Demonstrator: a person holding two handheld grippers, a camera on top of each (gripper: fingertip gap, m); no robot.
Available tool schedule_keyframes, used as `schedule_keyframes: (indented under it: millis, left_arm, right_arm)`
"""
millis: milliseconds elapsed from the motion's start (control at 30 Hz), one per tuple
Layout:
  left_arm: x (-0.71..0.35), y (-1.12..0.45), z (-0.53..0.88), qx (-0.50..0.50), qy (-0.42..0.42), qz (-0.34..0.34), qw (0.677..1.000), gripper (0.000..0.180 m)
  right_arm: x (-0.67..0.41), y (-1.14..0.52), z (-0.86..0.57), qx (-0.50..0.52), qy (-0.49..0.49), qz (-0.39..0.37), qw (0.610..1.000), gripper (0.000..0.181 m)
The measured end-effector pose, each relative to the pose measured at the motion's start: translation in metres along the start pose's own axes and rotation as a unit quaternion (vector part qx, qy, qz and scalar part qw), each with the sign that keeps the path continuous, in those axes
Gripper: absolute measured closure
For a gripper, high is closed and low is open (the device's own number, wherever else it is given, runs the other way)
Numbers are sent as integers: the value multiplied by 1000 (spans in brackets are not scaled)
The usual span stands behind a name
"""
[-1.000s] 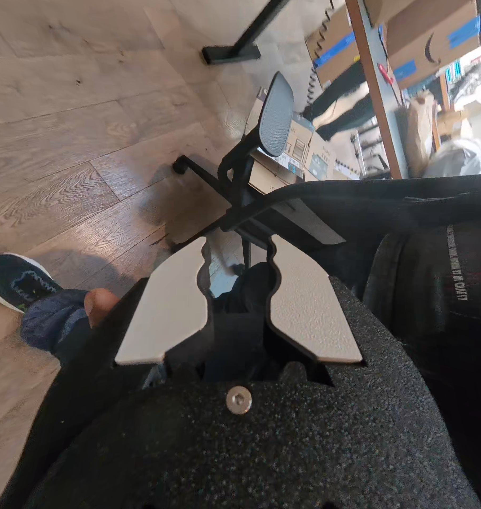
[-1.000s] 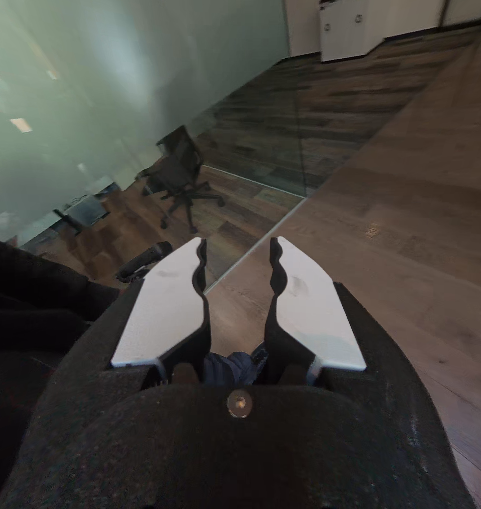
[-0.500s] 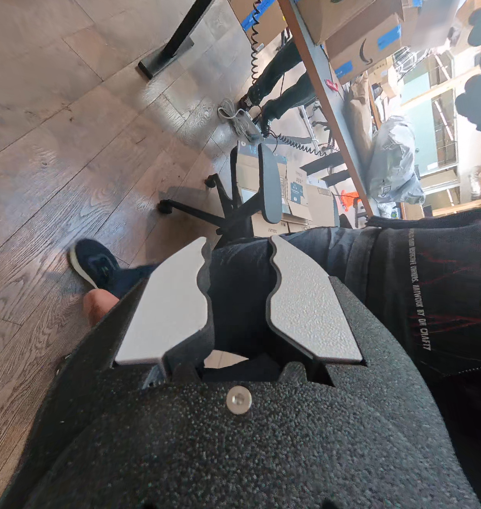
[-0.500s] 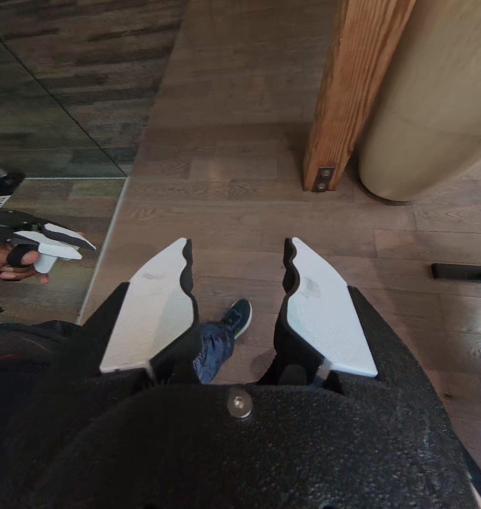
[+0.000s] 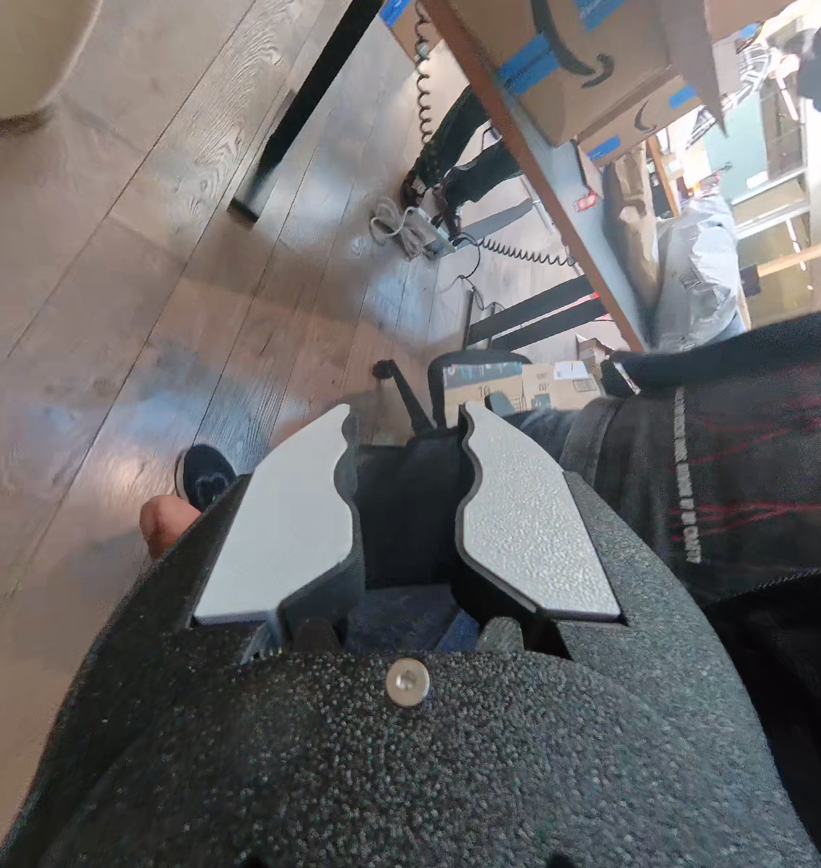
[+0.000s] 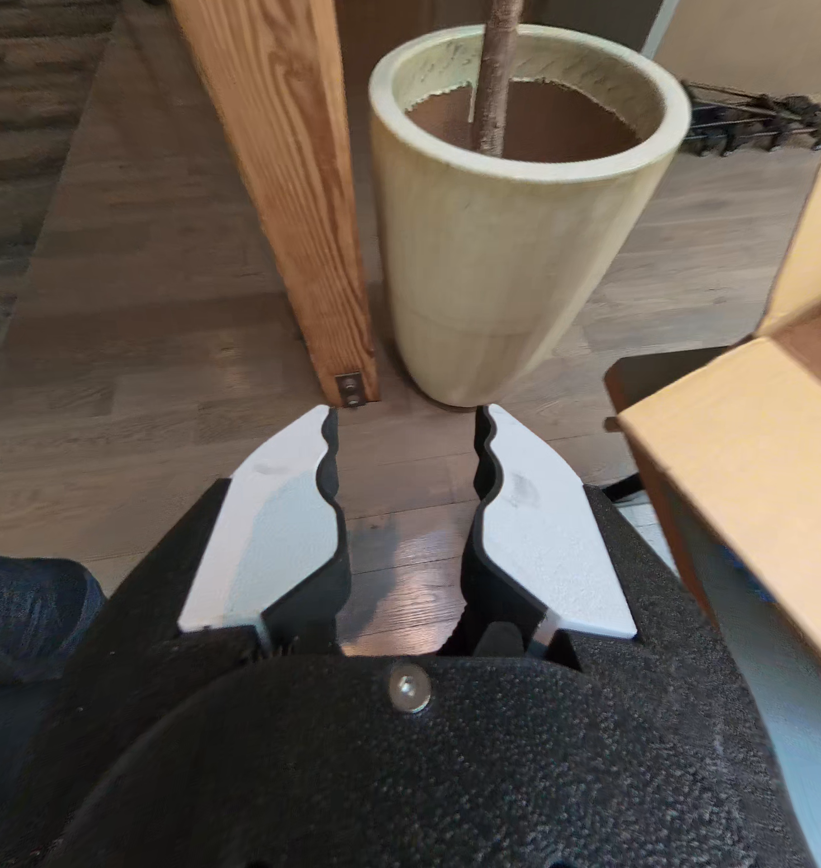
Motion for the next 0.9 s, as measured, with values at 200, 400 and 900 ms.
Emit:
schedule_keyframes:
  millis: [200,400,900]
  left_arm:
    - [-203,-131,-9,111,-50,5,993,127]
    - [-403,-265,-47,220,-46,13,974,120]
    - [-671,-566,-112,197,-95,252,943,83]
  right_arm:
    - [-45,-48,-115,101,-21,29,994,134]
    - [-29,-76,-192,187,-91,76,975,132]
    - [8,-98,-314,286,-112,190,933,127]
Point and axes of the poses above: each gripper's, where its closed fingertips meet, y back along the fingers, x out of its underside, z = x × y across the jaws, the point moved 1 cm from there along y, back along the fingers, and after that the axes turned 13 degrees about x, right-handed, at the moved point
